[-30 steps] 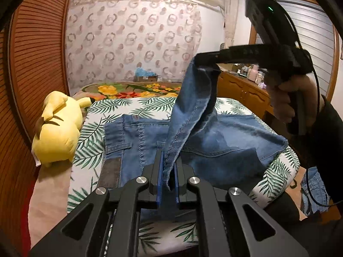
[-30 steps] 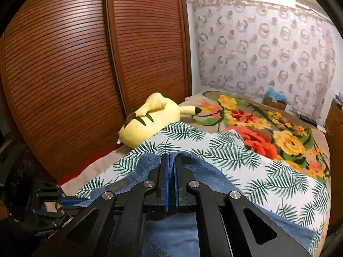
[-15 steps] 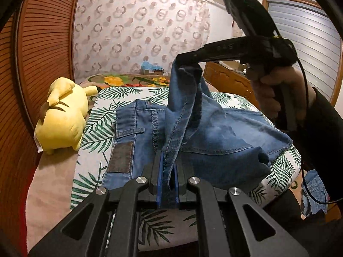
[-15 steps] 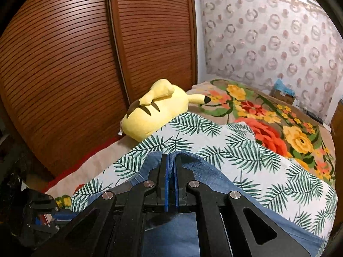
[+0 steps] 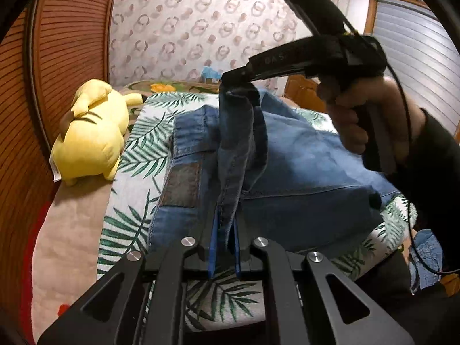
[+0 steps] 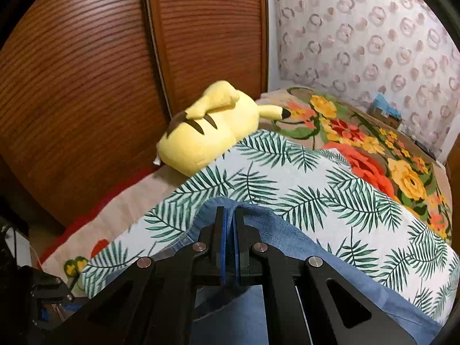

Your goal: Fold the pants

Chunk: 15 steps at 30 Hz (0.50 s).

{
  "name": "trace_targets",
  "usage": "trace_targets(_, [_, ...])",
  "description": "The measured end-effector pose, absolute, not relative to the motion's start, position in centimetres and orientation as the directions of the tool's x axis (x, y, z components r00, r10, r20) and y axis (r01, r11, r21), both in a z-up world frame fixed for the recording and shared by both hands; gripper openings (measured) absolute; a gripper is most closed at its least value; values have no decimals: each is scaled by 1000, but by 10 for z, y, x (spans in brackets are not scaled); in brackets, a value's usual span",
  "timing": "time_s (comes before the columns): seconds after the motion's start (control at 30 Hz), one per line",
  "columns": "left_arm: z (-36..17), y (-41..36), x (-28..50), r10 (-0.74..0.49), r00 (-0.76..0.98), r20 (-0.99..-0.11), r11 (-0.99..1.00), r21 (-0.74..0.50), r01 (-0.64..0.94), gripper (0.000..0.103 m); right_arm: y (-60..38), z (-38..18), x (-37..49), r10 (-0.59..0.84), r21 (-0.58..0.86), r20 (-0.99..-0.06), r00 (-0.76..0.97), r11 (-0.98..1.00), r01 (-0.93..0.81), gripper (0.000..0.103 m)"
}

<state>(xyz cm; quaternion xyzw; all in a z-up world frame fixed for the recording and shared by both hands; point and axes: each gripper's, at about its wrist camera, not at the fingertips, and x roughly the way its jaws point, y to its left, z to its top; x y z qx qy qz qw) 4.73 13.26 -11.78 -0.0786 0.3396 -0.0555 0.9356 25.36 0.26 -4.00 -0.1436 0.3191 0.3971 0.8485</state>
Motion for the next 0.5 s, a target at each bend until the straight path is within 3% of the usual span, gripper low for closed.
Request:
trace_targets(0.17, [-125, 137, 50, -152, 754, -638, 980, -197, 31, 10, 18, -37, 252, 554, -14, -676, 487, 651, -759, 5])
trace_targets(0.27, [-126, 140, 52, -142, 751, -645, 980, -196, 17, 10, 16, -33, 249, 554, -9, -670, 493, 659, -752, 16])
trace_targets(0.33, [-126, 141, 52, -132, 748, -650, 981, -195, 4, 10, 12, -30, 248, 574, 5, -658, 487, 650, -759, 37])
trace_targets(0.37, [-126, 141, 52, -122, 746, -654, 982, -189, -5, 11, 10, -30, 246, 578, 1, -651, 492, 649, -761, 42])
trace_targets(0.5, [-125, 141, 52, -100, 751, -653, 983, -181, -26, 31, -9, -31, 238, 579, -12, -625, 524, 663, -748, 45])
